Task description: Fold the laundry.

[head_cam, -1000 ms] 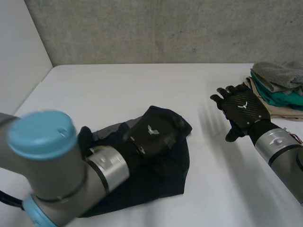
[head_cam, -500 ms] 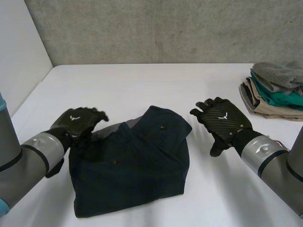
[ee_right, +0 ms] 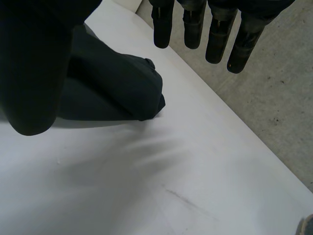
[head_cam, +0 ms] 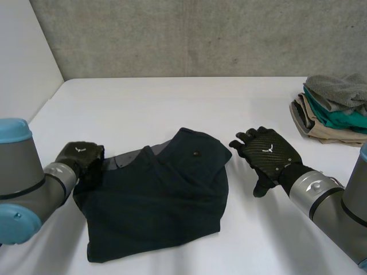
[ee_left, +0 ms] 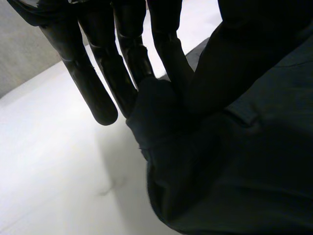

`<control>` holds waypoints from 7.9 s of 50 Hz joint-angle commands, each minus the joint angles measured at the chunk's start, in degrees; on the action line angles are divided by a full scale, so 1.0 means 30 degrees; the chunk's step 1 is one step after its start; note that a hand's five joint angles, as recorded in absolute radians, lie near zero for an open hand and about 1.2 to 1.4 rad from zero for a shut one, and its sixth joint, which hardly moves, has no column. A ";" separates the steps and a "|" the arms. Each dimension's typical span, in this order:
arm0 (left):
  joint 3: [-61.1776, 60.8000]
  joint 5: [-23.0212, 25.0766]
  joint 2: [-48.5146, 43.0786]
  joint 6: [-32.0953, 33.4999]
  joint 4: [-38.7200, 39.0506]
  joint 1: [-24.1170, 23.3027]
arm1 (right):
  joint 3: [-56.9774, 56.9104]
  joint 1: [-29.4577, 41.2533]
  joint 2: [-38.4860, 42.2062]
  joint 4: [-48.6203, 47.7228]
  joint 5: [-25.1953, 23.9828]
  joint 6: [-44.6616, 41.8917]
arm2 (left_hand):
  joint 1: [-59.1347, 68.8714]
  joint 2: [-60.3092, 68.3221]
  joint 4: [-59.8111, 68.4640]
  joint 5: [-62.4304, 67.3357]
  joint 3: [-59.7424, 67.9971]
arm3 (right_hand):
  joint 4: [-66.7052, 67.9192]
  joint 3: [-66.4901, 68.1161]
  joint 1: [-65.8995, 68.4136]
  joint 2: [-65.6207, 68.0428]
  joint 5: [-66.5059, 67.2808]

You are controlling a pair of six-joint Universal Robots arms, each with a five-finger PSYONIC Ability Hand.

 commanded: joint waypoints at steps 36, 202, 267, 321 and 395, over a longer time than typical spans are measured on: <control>0.4325 -0.3337 0.0535 -0.0741 -0.0669 -0.3709 | -0.0288 -0.0263 -0.0155 -0.1281 0.2480 0.0133 | -1.7085 -1.6574 -1.6511 -1.6324 -1.5976 | -0.1112 -0.0782 -0.0544 -0.0906 -0.1181; 1.5156 0.7058 -0.6962 0.4678 -0.0706 -0.2385 | -0.6147 0.4307 0.0021 1.0028 0.8076 1.3727 | -0.9512 -0.9001 -0.8938 -0.8751 -0.8402 | -0.1112 -0.0782 -0.0544 -0.0906 -0.1181; 2.1052 -0.0878 -0.6237 0.0225 1.2419 -0.2854 | -1.8482 0.4395 0.7521 -1.5784 0.8193 -0.2211 | 0.4554 0.5066 0.5128 0.5315 0.5664 | 2.2222 2.2551 2.2789 2.2428 2.2152; -0.3681 -0.1611 0.6248 0.4649 -0.4783 -0.8040 | -0.1549 0.2374 -0.0155 1.0910 0.7812 -0.6871 | 0.4554 0.5066 0.5128 0.5315 0.5664 | 2.2222 2.2551 2.2789 2.2428 2.2152; 0.5982 -0.2782 -0.1573 0.5615 0.2894 -0.6809 | -0.7688 0.2637 0.3971 0.2358 0.7783 -0.7072 | 0.4554 0.5066 0.5128 0.5315 0.5664 | 2.2222 2.2551 2.2789 2.2428 2.2152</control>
